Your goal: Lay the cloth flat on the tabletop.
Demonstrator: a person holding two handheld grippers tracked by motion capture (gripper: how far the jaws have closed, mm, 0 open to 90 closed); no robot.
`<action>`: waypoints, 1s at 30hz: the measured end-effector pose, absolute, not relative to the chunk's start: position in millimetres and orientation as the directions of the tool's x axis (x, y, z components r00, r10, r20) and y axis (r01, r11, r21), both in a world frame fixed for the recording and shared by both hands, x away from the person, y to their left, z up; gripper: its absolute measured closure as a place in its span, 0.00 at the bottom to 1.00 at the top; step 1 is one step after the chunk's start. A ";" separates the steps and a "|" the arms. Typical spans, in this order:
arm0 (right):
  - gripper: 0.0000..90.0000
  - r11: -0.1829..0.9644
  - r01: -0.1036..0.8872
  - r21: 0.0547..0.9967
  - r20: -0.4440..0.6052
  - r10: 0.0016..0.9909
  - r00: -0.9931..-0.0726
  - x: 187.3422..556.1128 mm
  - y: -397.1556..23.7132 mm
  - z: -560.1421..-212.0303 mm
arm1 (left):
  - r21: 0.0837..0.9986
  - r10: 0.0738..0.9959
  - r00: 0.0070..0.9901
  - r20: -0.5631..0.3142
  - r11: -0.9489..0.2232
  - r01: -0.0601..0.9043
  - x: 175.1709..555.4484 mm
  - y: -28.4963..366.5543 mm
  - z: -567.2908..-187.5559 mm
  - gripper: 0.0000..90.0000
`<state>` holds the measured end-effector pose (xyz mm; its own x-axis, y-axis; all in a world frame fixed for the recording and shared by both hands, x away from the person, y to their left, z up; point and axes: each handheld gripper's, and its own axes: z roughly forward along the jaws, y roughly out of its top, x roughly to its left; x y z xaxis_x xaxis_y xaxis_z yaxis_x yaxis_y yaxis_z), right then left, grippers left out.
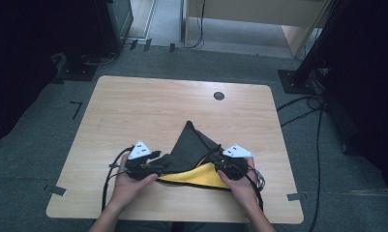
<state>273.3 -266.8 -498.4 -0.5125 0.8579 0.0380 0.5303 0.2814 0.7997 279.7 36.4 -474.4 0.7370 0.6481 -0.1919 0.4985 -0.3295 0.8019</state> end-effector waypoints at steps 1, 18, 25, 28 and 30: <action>0.61 0.279 0.538 0.795 0.045 0.858 -0.511 275.1 -266.3 -500.5 | 0.801 0.640 0.744 -0.191 -0.336 0.495 281.0 24.9 -474.4 0.46; 0.70 0.257 0.571 0.779 0.101 0.848 -0.520 270.8 -271.3 -515.1 | 0.688 0.626 0.779 -0.046 -0.545 0.479 298.5 -78.4 -498.0 0.87; 0.70 0.259 0.564 0.784 0.097 0.846 -0.524 269.4 -272.0 -514.4 | 0.758 0.679 0.729 -0.087 -0.431 0.491 305.7 -37.4 -478.5 0.98; 0.70 0.250 0.558 0.791 0.097 0.849 -0.519 268.3 -271.4 -511.8 | 0.780 0.738 0.666 -0.107 -0.353 0.516 316.3 -0.1 -469.9 0.98; 0.69 0.230 0.545 0.806 0.104 0.852 -0.513 268.4 -265.0 -507.2 | 0.781 0.763 0.633 -0.129 -0.316 0.539 322.8 18.5 -469.1 0.98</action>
<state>268.4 -265.0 -507.2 -0.5135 0.8518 0.1040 0.5450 0.2301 0.8062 322.8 18.5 -469.1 0.6332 0.7632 -0.1289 0.5393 -0.3156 0.7808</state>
